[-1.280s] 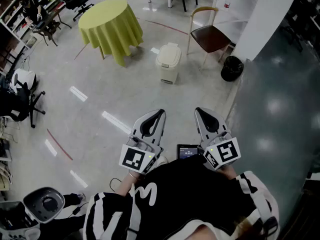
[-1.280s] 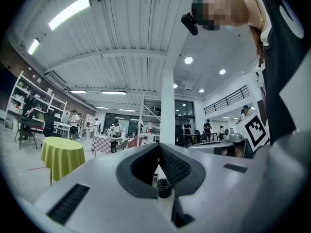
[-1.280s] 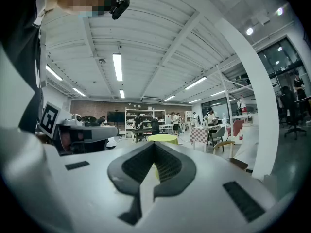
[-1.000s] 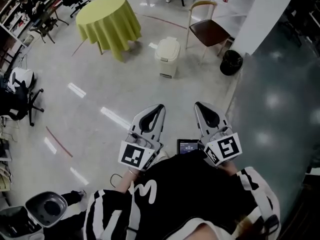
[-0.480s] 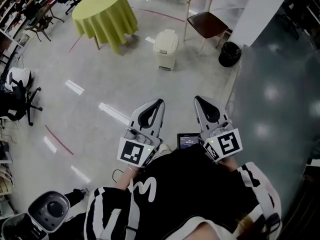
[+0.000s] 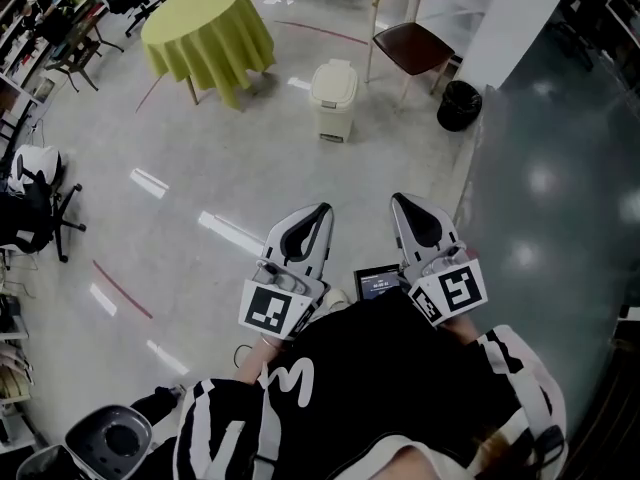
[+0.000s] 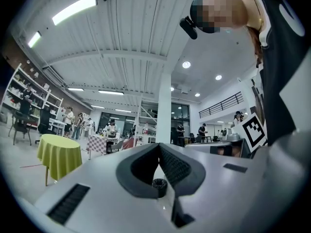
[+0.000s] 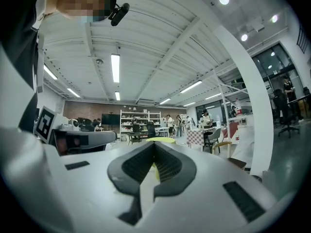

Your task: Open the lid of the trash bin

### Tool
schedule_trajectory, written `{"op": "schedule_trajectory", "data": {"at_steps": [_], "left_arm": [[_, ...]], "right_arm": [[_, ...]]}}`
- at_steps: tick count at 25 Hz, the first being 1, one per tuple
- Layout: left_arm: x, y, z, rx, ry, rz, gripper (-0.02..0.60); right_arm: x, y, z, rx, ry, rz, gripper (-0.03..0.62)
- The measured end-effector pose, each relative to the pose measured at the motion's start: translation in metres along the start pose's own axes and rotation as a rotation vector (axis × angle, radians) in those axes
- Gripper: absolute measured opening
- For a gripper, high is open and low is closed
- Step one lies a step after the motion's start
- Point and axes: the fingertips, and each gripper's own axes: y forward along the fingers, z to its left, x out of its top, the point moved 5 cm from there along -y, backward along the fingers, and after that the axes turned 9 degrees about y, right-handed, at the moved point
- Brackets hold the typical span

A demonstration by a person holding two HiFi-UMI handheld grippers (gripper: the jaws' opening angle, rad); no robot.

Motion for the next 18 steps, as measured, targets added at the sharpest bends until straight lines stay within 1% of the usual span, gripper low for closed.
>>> {"op": "schedule_trajectory", "data": {"at_steps": [4,8,12,18], "left_arm": [[-0.004,-0.007,0.009,0.008,-0.007,0.023,0.006],[-0.006,-0.003,0.019,0.008,-0.030,0.009,0.007],[-0.012,0.015,0.026,0.019,-0.034,0.007,0.007],[-0.021,0.055,0.034,0.005,0.003,0.020,0.008]], "right_arm": [[-0.001,0.007,0.006,-0.007,0.004,-0.003,0.003],[-0.004,0.016,0.005,-0.004,0.021,0.010,0.003],[-0.003,0.027,-0.011,0.002,0.014,0.012,0.003],[0.000,0.054,-0.045,0.019,0.028,-0.003,0.003]]}}
